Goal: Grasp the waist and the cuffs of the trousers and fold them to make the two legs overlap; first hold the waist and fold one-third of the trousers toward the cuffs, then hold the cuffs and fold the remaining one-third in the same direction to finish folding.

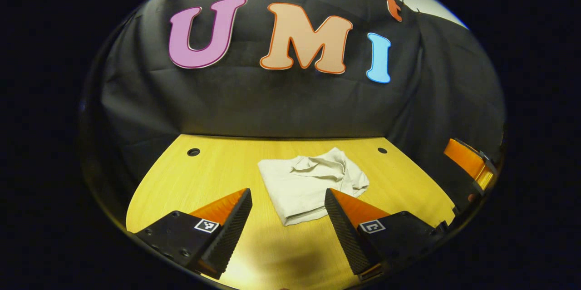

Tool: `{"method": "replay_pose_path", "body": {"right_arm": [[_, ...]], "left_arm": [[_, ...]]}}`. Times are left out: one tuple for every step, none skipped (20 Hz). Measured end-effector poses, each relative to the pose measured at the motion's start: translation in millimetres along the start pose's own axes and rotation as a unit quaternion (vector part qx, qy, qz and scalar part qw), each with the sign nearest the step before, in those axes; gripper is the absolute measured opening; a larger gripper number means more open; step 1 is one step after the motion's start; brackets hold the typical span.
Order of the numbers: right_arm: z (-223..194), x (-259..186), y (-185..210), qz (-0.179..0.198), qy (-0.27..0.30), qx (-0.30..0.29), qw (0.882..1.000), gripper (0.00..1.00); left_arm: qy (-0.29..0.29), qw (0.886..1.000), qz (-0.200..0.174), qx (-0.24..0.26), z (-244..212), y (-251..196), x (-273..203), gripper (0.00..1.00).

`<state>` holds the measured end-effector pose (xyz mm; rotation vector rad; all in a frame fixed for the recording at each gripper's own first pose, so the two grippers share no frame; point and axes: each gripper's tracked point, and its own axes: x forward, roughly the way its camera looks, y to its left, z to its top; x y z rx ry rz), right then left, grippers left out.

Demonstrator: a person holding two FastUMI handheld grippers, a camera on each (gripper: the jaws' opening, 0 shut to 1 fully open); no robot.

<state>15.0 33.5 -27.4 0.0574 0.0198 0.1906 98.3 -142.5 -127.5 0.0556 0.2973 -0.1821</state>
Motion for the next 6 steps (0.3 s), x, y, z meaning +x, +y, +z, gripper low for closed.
{"method": "replay_pose_path", "body": {"right_arm": [[0, -2, 0, -0.002, 0.000, -0.004, 1.000, 0.96], [-1, -2, 0, -0.005, 0.000, -0.009, 1.000, 0.96], [-1, -4, -1, -0.009, 0.001, -0.015, 1.000, 0.96], [-1, -5, -1, -0.012, 0.003, -0.019, 1.000, 0.96], [-2, -6, -2, -0.016, 0.005, -0.020, 1.000, 0.96], [-4, -7, -3, -0.022, 0.009, -0.020, 1.000, 0.96]], "left_arm": [[0.003, 1.000, 0.000, -0.001, -3, 1, 0, 0.95], [0.007, 1.000, -0.001, 0.000, -7, 2, -1, 0.96], [0.012, 1.000, 0.001, 0.002, -11, 5, -5, 0.95], [0.010, 1.000, 0.003, 0.003, -12, 9, -9, 0.96], [0.009, 1.000, -0.001, 0.002, -12, 8, -9, 0.96], [0.012, 1.000, -0.006, 0.001, -14, 7, -9, 0.96]]}}
